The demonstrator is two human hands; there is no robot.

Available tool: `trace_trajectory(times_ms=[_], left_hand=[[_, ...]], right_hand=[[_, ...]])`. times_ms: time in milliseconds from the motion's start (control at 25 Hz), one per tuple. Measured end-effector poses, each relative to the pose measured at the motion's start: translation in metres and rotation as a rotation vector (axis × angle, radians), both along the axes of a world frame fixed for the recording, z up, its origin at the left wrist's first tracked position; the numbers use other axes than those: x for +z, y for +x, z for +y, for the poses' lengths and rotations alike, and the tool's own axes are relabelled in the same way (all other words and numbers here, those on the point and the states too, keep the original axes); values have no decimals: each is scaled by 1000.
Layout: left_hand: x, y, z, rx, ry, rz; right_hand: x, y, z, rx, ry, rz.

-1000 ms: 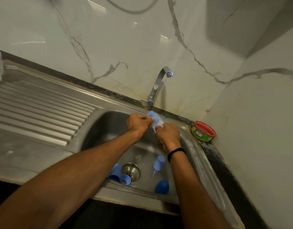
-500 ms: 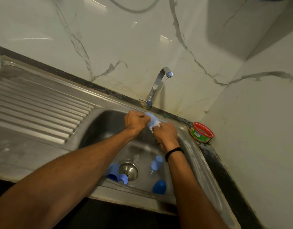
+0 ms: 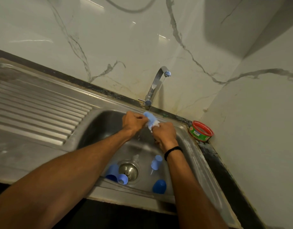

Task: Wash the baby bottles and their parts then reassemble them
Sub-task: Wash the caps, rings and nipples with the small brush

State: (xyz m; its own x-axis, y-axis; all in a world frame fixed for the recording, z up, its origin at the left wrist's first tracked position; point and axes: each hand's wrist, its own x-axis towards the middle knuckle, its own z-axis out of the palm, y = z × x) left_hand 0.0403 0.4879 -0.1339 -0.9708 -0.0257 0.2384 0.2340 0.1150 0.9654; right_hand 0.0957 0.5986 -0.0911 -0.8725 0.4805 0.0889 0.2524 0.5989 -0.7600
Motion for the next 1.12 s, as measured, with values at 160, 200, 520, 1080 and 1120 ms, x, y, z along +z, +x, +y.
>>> trace_trajectory(times_ms=[160, 200, 520, 1080, 1120], left_hand=[[-1, -1, 0, -58, -9, 5], [-2, -1, 0, -24, 2, 13], [-6, -14, -16, 102, 108, -148], [7, -33, 18, -164, 569, -424], [7, -34, 18, -158, 579, -438]], right_hand=[[3, 4, 1, -12, 38, -26], [1, 4, 1, 2, 45, -15], [12, 15, 7, 43, 51, 70], [-7, 3, 46, -203, 13, 55], [-7, 3, 45, -219, 42, 19]])
